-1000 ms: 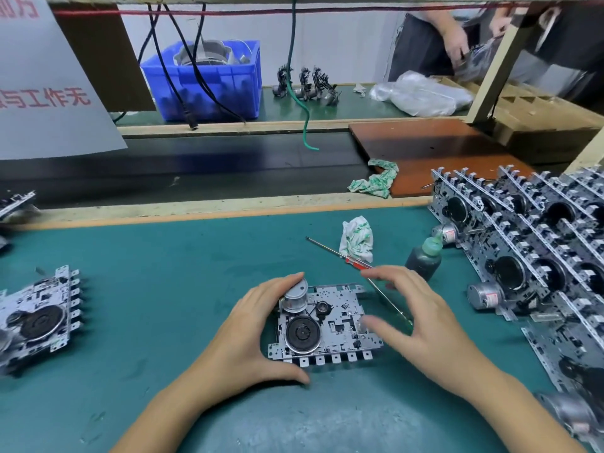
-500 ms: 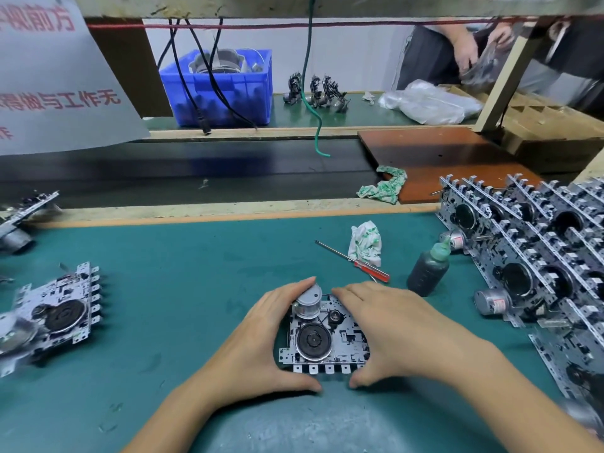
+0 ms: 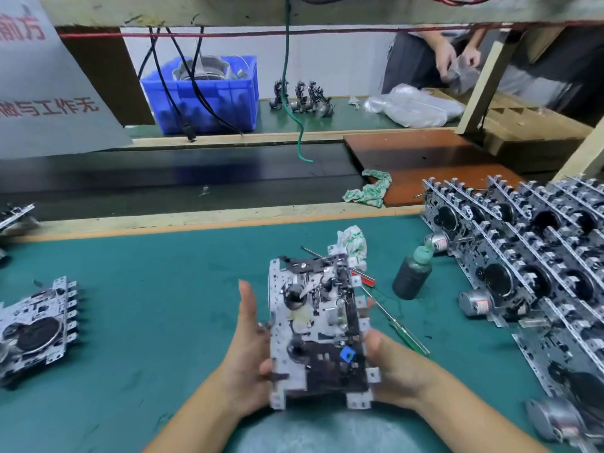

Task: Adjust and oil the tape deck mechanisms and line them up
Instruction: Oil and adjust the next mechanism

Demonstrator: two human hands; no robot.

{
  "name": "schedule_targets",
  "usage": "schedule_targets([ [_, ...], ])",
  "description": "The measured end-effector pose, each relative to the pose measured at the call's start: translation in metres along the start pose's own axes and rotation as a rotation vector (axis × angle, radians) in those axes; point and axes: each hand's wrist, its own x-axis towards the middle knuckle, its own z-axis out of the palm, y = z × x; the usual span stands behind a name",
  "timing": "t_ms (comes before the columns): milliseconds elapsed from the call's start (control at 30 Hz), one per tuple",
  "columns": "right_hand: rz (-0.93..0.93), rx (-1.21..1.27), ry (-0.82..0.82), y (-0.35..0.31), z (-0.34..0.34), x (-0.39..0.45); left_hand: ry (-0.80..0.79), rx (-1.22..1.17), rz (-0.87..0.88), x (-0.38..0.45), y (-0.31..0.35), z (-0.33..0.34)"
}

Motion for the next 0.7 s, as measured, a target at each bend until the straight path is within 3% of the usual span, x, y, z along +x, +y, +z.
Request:
schedule_targets([
  [167,-0.081,-0.543,0.404,-0.006,-0.015,-0.004,-0.163,-0.1,0.083,0.0,0.006,-0.006],
  [300,-0.242,-1.407,1.035,-0.008,-0.035,-0.013,0.088,-0.023,0.137,0.003,0.006,-0.017],
  [367,-0.254,-1.587,1.202,-0.009,-0.036,-0.014,0.143,-0.081,0.109,0.006,0.004,-0.019],
  [400,-0.169,-1.673,1.234,-0.009,-0.034,-0.013,0.144,-0.104,0.099,0.007,0.004,-0.017],
  [467,0.19,-1.79,1.18,-0.004,-0.032,-0.009,0.147,-0.095,0.088,0.007,0.005,-0.014],
  [533,0.358,-1.792,1.145,0.003,-0.034,-0.005,0.153,-0.103,0.082,0.006,0.007,-0.013],
  [633,0.317,-1.731,1.057,0.003,-0.034,-0.002,0.126,-0.205,0.052,0.005,0.009,-0.014],
  [700,0.138,-1.262,0.993,-0.002,-0.036,-0.004,0.15,-0.243,0.032,0.005,0.009,-0.015],
])
